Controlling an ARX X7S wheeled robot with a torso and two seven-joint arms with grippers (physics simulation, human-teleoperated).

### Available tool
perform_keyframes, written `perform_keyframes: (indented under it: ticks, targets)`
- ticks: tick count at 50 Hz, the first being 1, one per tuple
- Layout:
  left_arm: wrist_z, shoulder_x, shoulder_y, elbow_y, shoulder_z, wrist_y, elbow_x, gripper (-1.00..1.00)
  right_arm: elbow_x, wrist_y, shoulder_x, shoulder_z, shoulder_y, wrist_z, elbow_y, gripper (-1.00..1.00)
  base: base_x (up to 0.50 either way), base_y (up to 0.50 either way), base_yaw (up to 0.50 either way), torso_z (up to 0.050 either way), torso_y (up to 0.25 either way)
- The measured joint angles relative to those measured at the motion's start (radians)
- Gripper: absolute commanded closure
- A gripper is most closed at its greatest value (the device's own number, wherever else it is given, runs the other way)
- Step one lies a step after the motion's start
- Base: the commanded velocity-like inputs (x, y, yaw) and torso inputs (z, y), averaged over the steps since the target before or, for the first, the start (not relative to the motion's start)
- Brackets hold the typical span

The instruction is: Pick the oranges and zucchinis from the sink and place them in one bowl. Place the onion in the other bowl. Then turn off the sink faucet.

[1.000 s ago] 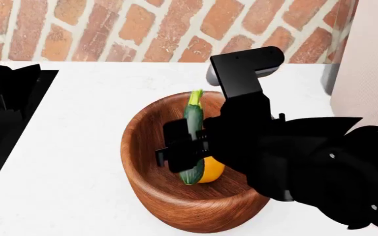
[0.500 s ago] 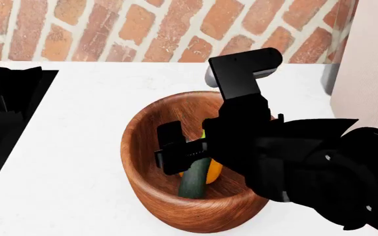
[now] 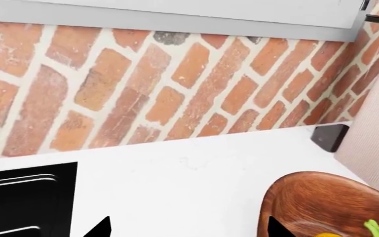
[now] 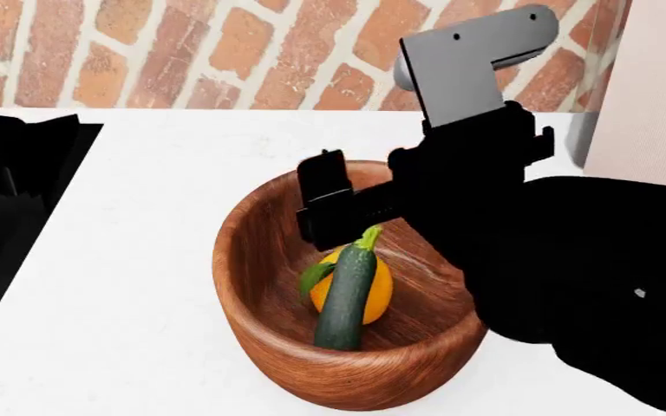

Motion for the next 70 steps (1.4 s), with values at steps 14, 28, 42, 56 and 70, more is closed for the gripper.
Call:
perform_keyframes:
  ticks: [14,28,42,56,70]
  targets:
    - [-0.029,-0.016,0.024,0.047,-0.002,0.027,0.034,-1.0,-0.178,-0.141,0.109,0.013,-0.039,0.092,-0.12,-1.0,0.0,0.0,0.0,0.0,0.0]
    - [-0.041,-0.037,0.068,0.093,-0.008,0.057,0.049,-1.0,-0.242,-0.188,0.152,0.011,-0.069,0.111,-0.172,-1.0,0.0,0.47,0.0,0.0,0.0]
    - [-0.046,-0.055,0.095,0.116,-0.017,0.073,0.046,-1.0,-0.247,-0.209,0.173,0.02,-0.086,0.118,-0.195,-1.0,0.0,0.5,0.0,0.0,0.0]
    - [-0.049,-0.061,0.107,0.124,-0.019,0.076,0.04,-1.0,-0.246,-0.241,0.186,0.028,-0.117,0.126,-0.198,-1.0,0.0,0.5,0.0,0.0,0.0]
    - [-0.046,-0.058,0.115,0.129,-0.016,0.074,0.03,-1.0,-0.244,-0.26,0.194,0.034,-0.14,0.136,-0.201,-1.0,0.0,0.5,0.0,0.0,0.0]
